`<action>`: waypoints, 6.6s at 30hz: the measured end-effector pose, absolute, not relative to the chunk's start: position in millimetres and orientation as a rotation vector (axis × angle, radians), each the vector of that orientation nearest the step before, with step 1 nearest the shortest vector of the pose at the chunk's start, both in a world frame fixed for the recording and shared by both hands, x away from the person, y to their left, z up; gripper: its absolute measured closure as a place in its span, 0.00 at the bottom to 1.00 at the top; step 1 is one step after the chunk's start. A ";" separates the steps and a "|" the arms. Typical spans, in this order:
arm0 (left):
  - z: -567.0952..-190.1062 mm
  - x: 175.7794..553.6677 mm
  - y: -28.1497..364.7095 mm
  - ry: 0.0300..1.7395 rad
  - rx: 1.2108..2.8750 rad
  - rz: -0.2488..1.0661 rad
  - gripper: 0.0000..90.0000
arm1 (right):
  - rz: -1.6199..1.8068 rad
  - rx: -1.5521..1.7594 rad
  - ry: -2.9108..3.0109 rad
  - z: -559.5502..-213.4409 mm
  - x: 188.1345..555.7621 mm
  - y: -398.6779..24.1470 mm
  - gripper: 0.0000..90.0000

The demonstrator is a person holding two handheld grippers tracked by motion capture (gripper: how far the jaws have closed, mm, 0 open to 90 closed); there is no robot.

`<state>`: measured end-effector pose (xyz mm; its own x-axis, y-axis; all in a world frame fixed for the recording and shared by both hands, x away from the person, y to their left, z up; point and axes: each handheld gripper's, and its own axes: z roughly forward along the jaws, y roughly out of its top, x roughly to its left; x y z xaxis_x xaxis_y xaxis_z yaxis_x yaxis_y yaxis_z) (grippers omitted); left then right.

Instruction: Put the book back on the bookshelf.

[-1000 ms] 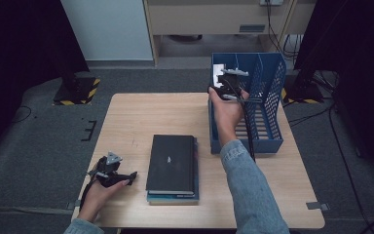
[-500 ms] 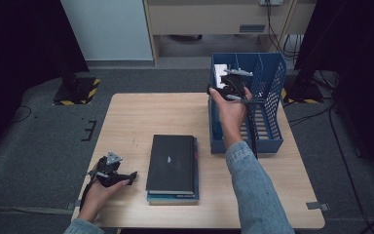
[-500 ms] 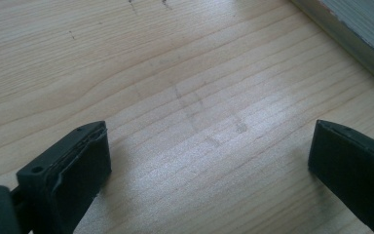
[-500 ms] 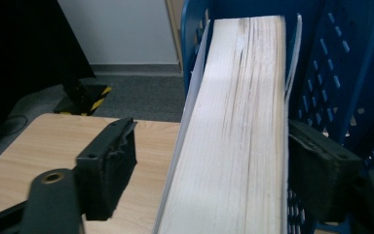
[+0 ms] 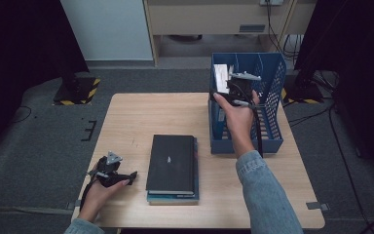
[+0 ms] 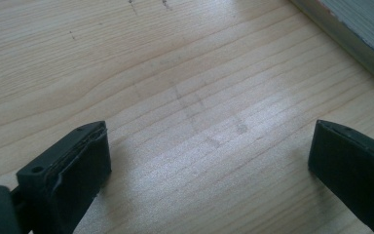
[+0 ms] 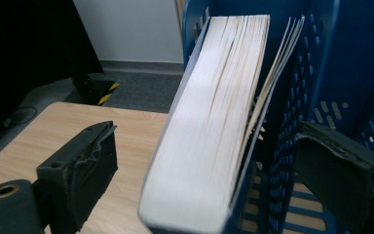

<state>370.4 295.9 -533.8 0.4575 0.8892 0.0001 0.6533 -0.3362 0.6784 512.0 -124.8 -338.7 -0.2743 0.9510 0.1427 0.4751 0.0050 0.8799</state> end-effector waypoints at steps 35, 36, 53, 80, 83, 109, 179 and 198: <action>-535.0 376.0 297.4 1.277 2.082 0.511 0.02 | 1.285 1.274 2.013 -396.3 409.3 -134.0 0.08; -535.1 376.1 297.2 1.277 2.082 0.511 0.02 | 1.293 1.275 2.020 -397.6 407.6 -133.1 0.08; -524.8 371.0 298.9 1.194 2.070 0.528 0.05 | 1.344 1.220 2.185 -433.2 387.5 -102.3 0.15; -470.5 350.1 225.4 0.992 1.982 0.345 0.07 | 1.271 1.184 2.404 -475.6 371.6 -61.8 0.13; -471.8 355.4 219.3 0.996 1.993 0.330 0.09 | 1.268 1.183 2.415 -477.0 371.3 -59.1 0.13; -481.9 373.6 209.3 0.964 2.037 0.225 0.09 | 1.307 1.192 2.469 -486.2 376.3 -57.1 0.07; -486.4 374.6 191.5 0.906 2.065 0.085 0.05 | 1.490 1.520 2.554 -510.3 392.0 -77.9 0.00; -486.7 388.1 191.8 0.895 2.046 0.109 0.06 | 1.597 1.537 2.532 -519.0 400.3 -79.3 0.00</action>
<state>388.1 191.8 -486.7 0.7370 0.6308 -0.2426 0.5538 -0.3579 0.7518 400.3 -79.3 -519.0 -0.5630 0.5739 0.5947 0.7840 0.1430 0.6041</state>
